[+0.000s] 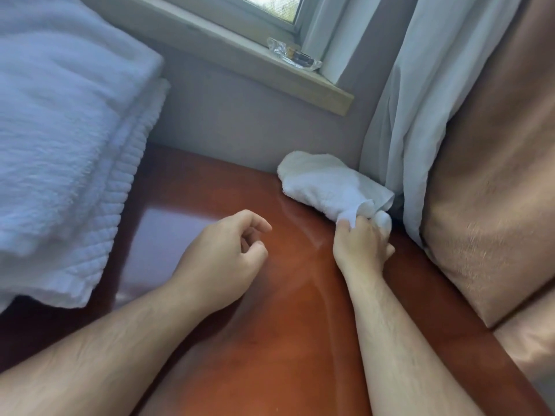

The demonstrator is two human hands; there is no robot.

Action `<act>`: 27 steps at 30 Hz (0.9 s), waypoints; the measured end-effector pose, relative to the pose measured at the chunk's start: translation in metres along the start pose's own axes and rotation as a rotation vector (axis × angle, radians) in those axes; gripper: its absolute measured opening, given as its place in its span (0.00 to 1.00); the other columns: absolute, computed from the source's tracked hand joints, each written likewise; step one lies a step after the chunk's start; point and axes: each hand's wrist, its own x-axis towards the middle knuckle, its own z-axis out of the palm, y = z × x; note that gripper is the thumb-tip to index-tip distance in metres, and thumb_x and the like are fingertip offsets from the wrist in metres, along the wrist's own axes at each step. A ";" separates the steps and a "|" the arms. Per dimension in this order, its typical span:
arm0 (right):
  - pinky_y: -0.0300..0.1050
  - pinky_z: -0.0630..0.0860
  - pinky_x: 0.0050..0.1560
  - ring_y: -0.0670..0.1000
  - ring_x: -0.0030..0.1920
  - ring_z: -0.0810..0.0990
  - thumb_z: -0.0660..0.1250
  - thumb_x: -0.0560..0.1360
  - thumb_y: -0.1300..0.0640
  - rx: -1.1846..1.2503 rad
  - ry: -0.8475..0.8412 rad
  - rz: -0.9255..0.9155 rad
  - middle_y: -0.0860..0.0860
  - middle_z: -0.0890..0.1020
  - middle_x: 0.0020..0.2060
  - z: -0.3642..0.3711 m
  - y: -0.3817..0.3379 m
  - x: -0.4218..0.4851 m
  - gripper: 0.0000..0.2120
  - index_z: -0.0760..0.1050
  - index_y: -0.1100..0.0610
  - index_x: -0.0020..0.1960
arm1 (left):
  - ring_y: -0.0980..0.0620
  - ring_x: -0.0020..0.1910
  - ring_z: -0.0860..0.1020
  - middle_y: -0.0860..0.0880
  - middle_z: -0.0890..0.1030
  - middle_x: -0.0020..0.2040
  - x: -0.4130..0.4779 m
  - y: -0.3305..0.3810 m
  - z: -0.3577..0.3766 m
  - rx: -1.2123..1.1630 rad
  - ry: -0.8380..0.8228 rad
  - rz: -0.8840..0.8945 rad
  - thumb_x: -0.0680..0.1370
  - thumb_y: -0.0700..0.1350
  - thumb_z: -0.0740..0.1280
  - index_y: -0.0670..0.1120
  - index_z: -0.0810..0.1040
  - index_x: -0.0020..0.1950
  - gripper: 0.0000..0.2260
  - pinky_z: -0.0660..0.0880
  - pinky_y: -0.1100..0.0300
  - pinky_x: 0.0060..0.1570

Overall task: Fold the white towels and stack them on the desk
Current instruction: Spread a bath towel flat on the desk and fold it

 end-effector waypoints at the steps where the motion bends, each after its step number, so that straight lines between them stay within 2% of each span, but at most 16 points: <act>1: 0.52 0.66 0.58 0.59 0.65 0.72 0.54 0.83 0.49 0.124 -0.007 0.003 0.55 0.78 0.57 0.000 0.000 -0.003 0.20 0.76 0.62 0.62 | 0.60 0.34 0.78 0.64 0.79 0.41 0.000 0.001 0.000 0.003 -0.008 0.001 0.78 0.46 0.65 0.60 0.77 0.51 0.08 0.67 0.66 0.32; 4: 0.45 0.70 0.46 0.54 0.54 0.79 0.56 0.83 0.48 0.497 -0.072 0.093 0.49 0.81 0.50 -0.010 0.003 -0.019 0.17 0.76 0.60 0.57 | 0.61 0.33 0.78 0.64 0.79 0.42 -0.001 0.001 0.000 0.030 -0.027 0.001 0.78 0.46 0.65 0.60 0.76 0.51 0.08 0.68 0.62 0.34; 6: 0.48 0.77 0.48 0.55 0.51 0.83 0.60 0.82 0.49 0.677 -0.184 0.177 0.49 0.85 0.47 -0.023 0.010 -0.034 0.14 0.78 0.57 0.52 | 0.62 0.34 0.78 0.62 0.79 0.42 -0.001 0.000 0.000 0.043 -0.030 0.005 0.77 0.45 0.65 0.61 0.76 0.52 0.10 0.69 0.63 0.36; 8: 0.52 0.81 0.55 0.57 0.53 0.85 0.65 0.82 0.52 0.905 -0.409 0.258 0.56 0.86 0.51 -0.048 0.013 -0.052 0.11 0.82 0.56 0.57 | 0.61 0.37 0.77 0.60 0.78 0.46 -0.002 0.000 -0.002 0.070 -0.036 0.031 0.77 0.43 0.66 0.62 0.74 0.55 0.14 0.69 0.63 0.38; 9: 0.49 0.82 0.51 0.55 0.51 0.86 0.68 0.81 0.52 1.048 -0.551 0.282 0.56 0.87 0.50 -0.066 0.013 -0.061 0.12 0.82 0.58 0.59 | 0.61 0.39 0.77 0.60 0.77 0.51 -0.005 0.000 -0.004 0.092 -0.053 0.048 0.76 0.42 0.67 0.64 0.73 0.59 0.19 0.71 0.63 0.40; 11: 0.44 0.81 0.40 0.51 0.43 0.86 0.69 0.79 0.49 1.286 -0.810 0.227 0.55 0.86 0.45 -0.107 0.011 -0.077 0.17 0.83 0.61 0.60 | 0.62 0.49 0.76 0.58 0.69 0.65 -0.014 0.004 -0.007 0.158 -0.135 0.079 0.74 0.45 0.72 0.65 0.63 0.73 0.33 0.76 0.59 0.53; 13: 0.44 0.80 0.37 0.52 0.41 0.85 0.64 0.82 0.51 1.474 -0.990 0.110 0.57 0.85 0.43 -0.146 0.004 -0.090 0.19 0.79 0.65 0.63 | 0.57 0.69 0.66 0.57 0.57 0.75 -0.026 0.009 -0.009 0.233 -0.200 0.123 0.68 0.54 0.77 0.65 0.49 0.79 0.49 0.69 0.56 0.68; 14: 0.45 0.81 0.36 0.54 0.40 0.86 0.62 0.83 0.52 1.552 -1.029 0.064 0.57 0.85 0.43 -0.161 -0.002 -0.096 0.18 0.78 0.65 0.63 | 0.54 0.73 0.60 0.56 0.54 0.76 -0.033 0.013 -0.010 0.264 -0.191 0.154 0.65 0.61 0.77 0.66 0.49 0.79 0.50 0.65 0.54 0.71; 15: 0.45 0.82 0.36 0.55 0.40 0.87 0.63 0.81 0.54 1.613 -0.993 0.039 0.57 0.86 0.44 -0.174 -0.009 -0.101 0.16 0.79 0.63 0.61 | 0.51 0.73 0.59 0.55 0.57 0.76 -0.040 0.021 -0.014 0.291 -0.154 0.179 0.63 0.67 0.75 0.67 0.55 0.77 0.46 0.64 0.51 0.71; 16: 0.45 0.83 0.36 0.54 0.41 0.87 0.67 0.78 0.54 1.636 -0.884 0.026 0.56 0.87 0.44 -0.183 -0.014 -0.104 0.14 0.81 0.61 0.58 | 0.51 0.70 0.61 0.57 0.64 0.73 -0.048 0.029 -0.019 0.318 -0.098 0.207 0.63 0.71 0.70 0.66 0.66 0.73 0.39 0.65 0.52 0.68; 18: 0.45 0.83 0.40 0.54 0.45 0.87 0.67 0.77 0.53 1.616 -0.662 0.026 0.56 0.87 0.47 -0.194 -0.024 -0.104 0.16 0.80 0.61 0.60 | 0.59 0.55 0.71 0.64 0.77 0.51 -0.060 0.047 -0.032 0.259 0.000 0.245 0.67 0.73 0.63 0.56 0.82 0.52 0.26 0.70 0.63 0.54; 19: 0.46 0.82 0.46 0.55 0.50 0.86 0.62 0.81 0.53 1.620 -0.657 0.023 0.57 0.85 0.51 -0.199 -0.028 -0.105 0.19 0.77 0.64 0.65 | 0.61 0.43 0.72 0.62 0.77 0.39 -0.065 0.058 -0.039 0.139 0.001 0.204 0.72 0.71 0.61 0.49 0.80 0.43 0.25 0.70 0.67 0.43; 21: 0.50 0.80 0.54 0.58 0.59 0.83 0.54 0.85 0.45 1.598 -0.729 0.074 0.59 0.84 0.58 -0.204 -0.030 -0.110 0.25 0.71 0.61 0.73 | 0.58 0.29 0.72 0.55 0.74 0.29 -0.075 0.078 -0.053 -0.069 -0.042 0.066 0.79 0.62 0.61 0.43 0.77 0.39 0.23 0.70 0.66 0.29; 23: 0.52 0.78 0.55 0.56 0.59 0.84 0.53 0.80 0.33 1.471 -0.822 0.063 0.56 0.84 0.60 -0.200 -0.023 -0.121 0.30 0.64 0.50 0.75 | 0.55 0.30 0.73 0.52 0.75 0.29 -0.084 0.092 -0.066 -0.023 -0.003 0.017 0.82 0.58 0.61 0.43 0.79 0.41 0.20 0.73 0.58 0.32; 25: 0.56 0.77 0.59 0.57 0.60 0.84 0.59 0.70 0.24 1.271 -0.899 0.007 0.56 0.84 0.60 -0.194 -0.014 -0.138 0.46 0.62 0.51 0.78 | 0.52 0.33 0.72 0.50 0.74 0.32 -0.094 0.102 -0.077 -0.056 0.047 -0.010 0.82 0.57 0.61 0.40 0.77 0.41 0.22 0.69 0.54 0.38; 27: 0.63 0.75 0.64 0.60 0.62 0.82 0.66 0.64 0.21 1.169 -0.990 -0.063 0.58 0.83 0.61 -0.191 -0.009 -0.154 0.53 0.64 0.53 0.78 | 0.50 0.37 0.78 0.49 0.81 0.37 -0.102 0.112 -0.087 -0.265 0.048 -0.097 0.82 0.58 0.62 0.42 0.81 0.44 0.21 0.74 0.53 0.43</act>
